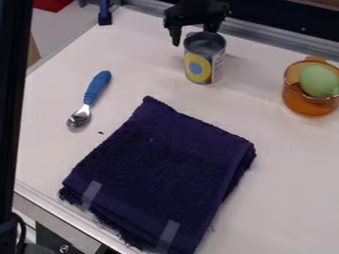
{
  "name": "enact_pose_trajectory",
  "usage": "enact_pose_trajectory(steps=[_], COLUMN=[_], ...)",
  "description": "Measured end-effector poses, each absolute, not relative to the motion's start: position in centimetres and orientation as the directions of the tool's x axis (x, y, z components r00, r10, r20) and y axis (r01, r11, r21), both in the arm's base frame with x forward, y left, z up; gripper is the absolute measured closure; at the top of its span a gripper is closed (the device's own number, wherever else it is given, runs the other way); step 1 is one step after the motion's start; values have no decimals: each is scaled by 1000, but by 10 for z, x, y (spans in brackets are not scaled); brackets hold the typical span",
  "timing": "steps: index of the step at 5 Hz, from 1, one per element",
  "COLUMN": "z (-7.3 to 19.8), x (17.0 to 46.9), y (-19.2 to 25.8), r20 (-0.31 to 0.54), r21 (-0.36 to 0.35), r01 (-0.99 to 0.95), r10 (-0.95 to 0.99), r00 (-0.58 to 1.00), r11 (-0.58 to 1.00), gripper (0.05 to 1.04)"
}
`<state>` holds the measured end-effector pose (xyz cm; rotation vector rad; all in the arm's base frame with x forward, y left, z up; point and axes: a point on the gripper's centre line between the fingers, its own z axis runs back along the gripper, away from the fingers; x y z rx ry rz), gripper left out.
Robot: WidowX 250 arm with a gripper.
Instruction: Put the can on the upper right side of the blue cloth
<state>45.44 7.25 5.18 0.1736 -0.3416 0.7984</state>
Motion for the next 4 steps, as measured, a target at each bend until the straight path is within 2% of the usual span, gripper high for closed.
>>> enact_pose_trajectory(steps=[4], z=[33], x=[429], y=[48], r20=[272], r21=[48], r01=[-783], r10=[746], r00=[608], r11=[620], gripper=[86])
